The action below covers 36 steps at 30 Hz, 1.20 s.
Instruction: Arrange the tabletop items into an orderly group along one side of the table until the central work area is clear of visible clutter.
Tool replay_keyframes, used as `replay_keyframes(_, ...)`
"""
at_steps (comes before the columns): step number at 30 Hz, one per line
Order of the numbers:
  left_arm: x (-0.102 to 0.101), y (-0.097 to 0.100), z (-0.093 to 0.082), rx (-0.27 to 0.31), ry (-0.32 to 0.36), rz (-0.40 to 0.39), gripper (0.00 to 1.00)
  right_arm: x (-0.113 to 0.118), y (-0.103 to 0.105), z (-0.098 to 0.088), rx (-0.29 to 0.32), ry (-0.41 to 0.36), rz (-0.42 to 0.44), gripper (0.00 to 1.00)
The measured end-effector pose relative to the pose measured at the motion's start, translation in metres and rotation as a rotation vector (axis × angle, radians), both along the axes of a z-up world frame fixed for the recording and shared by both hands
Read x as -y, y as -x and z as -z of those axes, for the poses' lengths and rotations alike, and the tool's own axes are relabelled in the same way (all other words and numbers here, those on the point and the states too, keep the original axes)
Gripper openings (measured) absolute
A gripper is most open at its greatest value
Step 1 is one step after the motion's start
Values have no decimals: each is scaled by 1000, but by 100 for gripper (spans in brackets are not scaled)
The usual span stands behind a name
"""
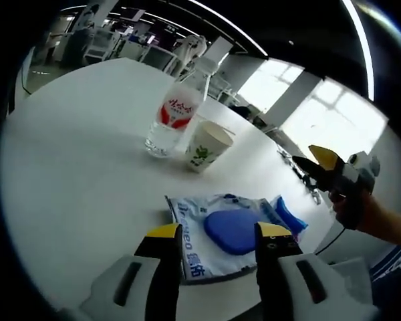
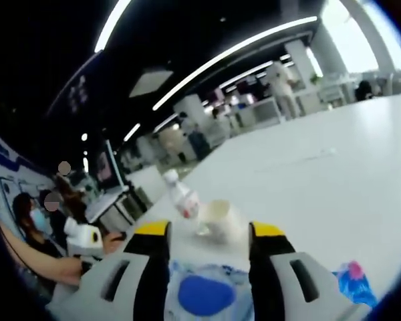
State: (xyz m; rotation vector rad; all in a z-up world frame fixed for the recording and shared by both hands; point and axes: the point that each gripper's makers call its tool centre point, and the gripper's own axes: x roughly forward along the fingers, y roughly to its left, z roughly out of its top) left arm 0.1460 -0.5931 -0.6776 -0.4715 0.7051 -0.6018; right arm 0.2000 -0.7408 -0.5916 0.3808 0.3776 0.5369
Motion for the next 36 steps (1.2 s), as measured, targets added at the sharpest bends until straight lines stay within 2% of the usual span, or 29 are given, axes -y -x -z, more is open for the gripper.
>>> replay_keyframes(5,2,-5,-9,12,21,-6,43,4,6,2,-6,-11,22,45)
replay_keyframes(10,7,-12,-18,36,24,30,43,6,13,4,-15,-32,48,46)
replay_keyframes(19,8,-26,-25,72,-5,90,44,0,30,10,-40,-61,67,47)
replay_keyframes(23,10,-27,-26,77,-15,115,45,-2,36,18,-70,-68,70,47)
replay_keyframes(28,11,-26,-21,81,-87,184,45,-5,44,22,-105,-86,85,48)
replay_keyframes(34,17,-29,-18,77,-119,243,46,-15,57,31,-154,-100,66,48)
replay_keyframes(36,19,-30,-14,52,-138,261,46,-17,60,37,-175,-96,59,48)
